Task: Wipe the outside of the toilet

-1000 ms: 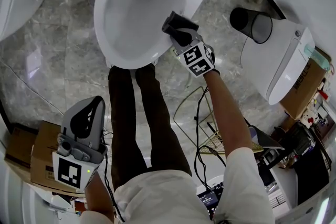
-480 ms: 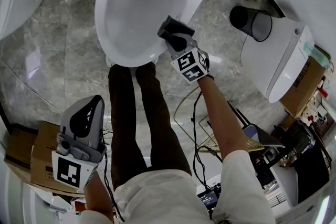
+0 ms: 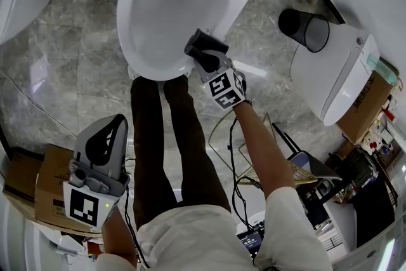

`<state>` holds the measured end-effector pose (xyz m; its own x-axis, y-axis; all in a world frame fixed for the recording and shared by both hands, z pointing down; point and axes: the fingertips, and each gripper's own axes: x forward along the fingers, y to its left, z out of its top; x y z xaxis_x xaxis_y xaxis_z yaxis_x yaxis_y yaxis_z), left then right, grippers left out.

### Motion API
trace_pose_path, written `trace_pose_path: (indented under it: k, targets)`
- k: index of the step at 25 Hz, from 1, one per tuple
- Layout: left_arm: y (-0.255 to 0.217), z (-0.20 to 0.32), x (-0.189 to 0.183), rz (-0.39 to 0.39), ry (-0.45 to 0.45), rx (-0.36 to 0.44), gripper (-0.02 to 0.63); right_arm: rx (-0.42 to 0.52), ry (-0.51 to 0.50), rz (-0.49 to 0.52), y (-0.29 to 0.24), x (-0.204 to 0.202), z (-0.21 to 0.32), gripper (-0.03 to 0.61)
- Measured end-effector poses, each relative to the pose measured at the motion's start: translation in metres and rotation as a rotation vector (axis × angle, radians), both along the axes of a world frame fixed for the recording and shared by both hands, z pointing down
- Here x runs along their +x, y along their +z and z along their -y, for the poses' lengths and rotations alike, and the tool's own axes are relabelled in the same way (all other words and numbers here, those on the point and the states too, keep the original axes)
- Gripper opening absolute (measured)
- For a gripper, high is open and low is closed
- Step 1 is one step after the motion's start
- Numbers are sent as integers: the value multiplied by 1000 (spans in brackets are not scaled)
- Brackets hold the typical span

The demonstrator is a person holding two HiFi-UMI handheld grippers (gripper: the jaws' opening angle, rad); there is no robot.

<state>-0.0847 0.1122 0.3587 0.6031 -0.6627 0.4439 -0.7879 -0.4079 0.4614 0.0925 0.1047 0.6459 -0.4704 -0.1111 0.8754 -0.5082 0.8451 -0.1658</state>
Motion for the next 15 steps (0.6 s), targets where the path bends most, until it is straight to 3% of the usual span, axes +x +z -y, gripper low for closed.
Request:
trace_pose_path:
  k: [15]
  targets:
    - [1, -1, -1, 0, -10, 1, -2, -74, 17, 73, -3, -35, -46, 64]
